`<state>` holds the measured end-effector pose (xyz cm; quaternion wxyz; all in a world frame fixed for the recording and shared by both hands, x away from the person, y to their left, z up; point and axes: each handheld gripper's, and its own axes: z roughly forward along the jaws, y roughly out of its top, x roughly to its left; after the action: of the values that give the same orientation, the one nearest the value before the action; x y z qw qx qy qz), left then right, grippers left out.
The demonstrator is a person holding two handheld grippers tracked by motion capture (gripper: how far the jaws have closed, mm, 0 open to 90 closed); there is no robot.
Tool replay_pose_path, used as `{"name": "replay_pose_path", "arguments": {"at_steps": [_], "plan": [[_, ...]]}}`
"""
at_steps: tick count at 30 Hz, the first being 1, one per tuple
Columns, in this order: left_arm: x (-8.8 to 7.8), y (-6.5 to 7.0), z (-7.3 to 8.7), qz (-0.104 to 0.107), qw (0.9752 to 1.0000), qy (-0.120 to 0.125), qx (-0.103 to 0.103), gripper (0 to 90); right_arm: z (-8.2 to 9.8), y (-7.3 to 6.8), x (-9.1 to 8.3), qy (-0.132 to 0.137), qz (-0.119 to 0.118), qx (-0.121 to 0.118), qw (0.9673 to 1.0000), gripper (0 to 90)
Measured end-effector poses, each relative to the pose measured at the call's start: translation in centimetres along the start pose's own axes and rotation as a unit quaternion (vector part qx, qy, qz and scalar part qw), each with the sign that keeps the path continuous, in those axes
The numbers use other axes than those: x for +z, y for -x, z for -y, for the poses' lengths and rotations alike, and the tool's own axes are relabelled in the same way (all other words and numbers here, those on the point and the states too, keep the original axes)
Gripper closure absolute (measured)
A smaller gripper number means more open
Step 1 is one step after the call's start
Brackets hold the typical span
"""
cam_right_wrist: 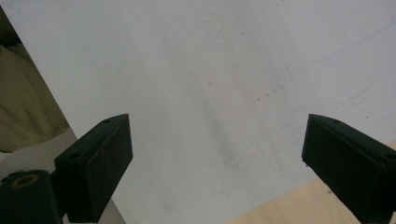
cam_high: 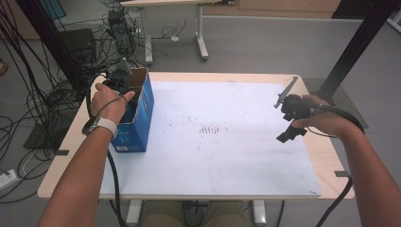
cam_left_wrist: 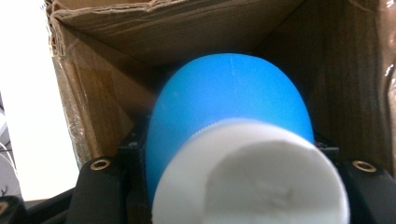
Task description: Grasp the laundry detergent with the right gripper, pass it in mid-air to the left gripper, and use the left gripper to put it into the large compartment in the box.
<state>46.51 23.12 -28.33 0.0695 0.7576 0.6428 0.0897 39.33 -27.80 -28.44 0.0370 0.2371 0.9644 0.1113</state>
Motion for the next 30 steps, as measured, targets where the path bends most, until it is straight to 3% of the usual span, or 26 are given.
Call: {"name": "replay_pose_path", "arguments": {"at_steps": [30], "plan": [[0.04,-0.25,-0.09,0.008,1.0,0.0,0.003,36.9,-0.04,-0.06,0.19,-0.003,-0.003,0.001,1.0,8.3]]}}
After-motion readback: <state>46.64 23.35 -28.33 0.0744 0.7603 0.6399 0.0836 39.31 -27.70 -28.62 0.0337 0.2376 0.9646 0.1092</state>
